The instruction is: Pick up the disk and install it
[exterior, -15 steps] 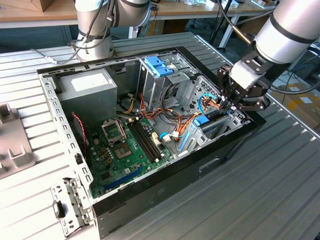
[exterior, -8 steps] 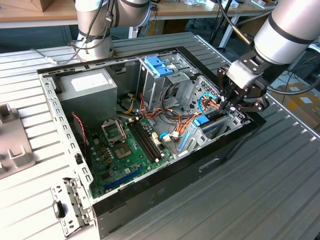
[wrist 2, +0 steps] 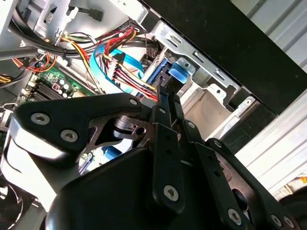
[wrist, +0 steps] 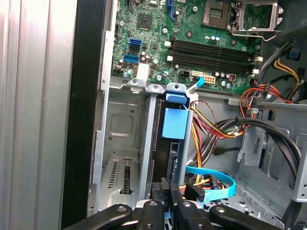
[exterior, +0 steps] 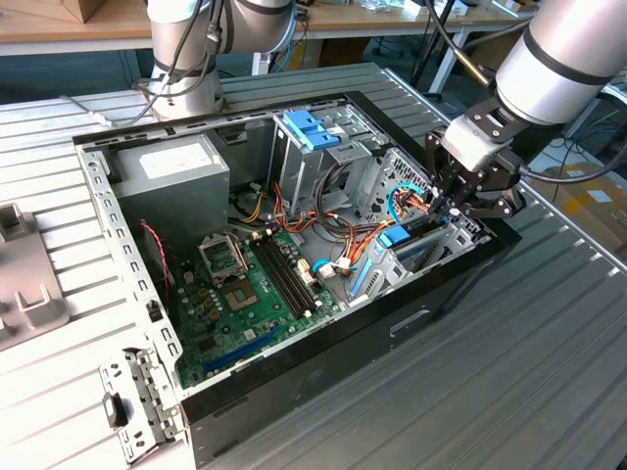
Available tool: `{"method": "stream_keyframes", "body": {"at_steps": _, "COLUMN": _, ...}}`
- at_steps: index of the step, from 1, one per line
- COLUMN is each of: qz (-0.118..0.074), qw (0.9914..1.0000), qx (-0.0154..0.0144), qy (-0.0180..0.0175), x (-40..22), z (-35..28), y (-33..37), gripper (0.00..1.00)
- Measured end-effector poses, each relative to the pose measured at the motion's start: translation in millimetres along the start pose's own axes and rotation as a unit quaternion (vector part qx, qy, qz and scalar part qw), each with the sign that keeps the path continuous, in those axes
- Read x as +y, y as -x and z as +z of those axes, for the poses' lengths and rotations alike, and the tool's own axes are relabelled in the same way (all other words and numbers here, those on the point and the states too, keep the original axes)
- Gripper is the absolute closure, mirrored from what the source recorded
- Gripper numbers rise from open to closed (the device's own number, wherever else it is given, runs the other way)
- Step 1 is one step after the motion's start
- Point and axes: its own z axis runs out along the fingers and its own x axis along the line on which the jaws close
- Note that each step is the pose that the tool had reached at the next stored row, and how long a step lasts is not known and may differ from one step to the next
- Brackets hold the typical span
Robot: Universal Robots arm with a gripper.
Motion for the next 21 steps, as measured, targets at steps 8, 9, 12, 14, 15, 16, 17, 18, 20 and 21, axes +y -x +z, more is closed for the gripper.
{"method": "stream_keyframes", "body": {"at_steps": 8, "qz": 0.000, "qw": 1.00000, "qx": -0.0001, "qy": 0.0000, "x": 0.8, "z": 0.8, "y": 5.7, "gripper": 0.83}}
{"method": "stream_keyframes", "body": {"at_steps": 9, "qz": 0.000, "qw": 1.00000, "qx": -0.0001, "qy": 0.0000, "x": 1.4, "z": 1.0, "y": 5.8, "gripper": 0.83}}
{"method": "stream_keyframes", "body": {"at_steps": 12, "qz": 0.000, "qw": 1.00000, "qx": 0.0000, "qy": 0.0000, "x": 2.1, "z": 1.5, "y": 5.8, "gripper": 0.83}}
{"method": "stream_keyframes", "body": {"at_steps": 14, "qz": 0.000, "qw": 1.00000, "qx": -0.0001, "qy": 0.0000, "x": 2.3, "z": 2.3, "y": 5.8, "gripper": 0.83}}
{"method": "stream_keyframes", "body": {"at_steps": 15, "qz": 0.000, "qw": 1.00000, "qx": -0.0001, "qy": 0.0000, "x": 2.3, "z": 2.7, "y": 5.8, "gripper": 0.83}}
{"method": "stream_keyframes", "body": {"at_steps": 16, "qz": 0.000, "qw": 1.00000, "qx": -0.0001, "qy": 0.0000, "x": 2.3, "z": 3.1, "y": 5.9, "gripper": 0.83}}
{"method": "stream_keyframes", "body": {"at_steps": 17, "qz": 0.000, "qw": 1.00000, "qx": 0.0000, "qy": 0.0000, "x": 2.3, "z": 3.3, "y": 6.2, "gripper": 0.83}}
{"method": "stream_keyframes", "body": {"at_steps": 18, "qz": 0.000, "qw": 1.00000, "qx": 0.0000, "qy": 0.0000, "x": 2.3, "z": 3.5, "y": 6.7, "gripper": 0.83}}
{"method": "stream_keyframes", "body": {"at_steps": 20, "qz": 0.000, "qw": 1.00000, "qx": -0.0001, "qy": 0.0000, "x": 2.2, "z": 4.6, "y": 7.5, "gripper": 0.83}}
{"method": "stream_keyframes", "body": {"at_steps": 21, "qz": 0.000, "qw": 1.00000, "qx": 0.0000, "qy": 0.0000, "x": 2.3, "z": 5.0, "y": 7.5, "gripper": 0.83}}
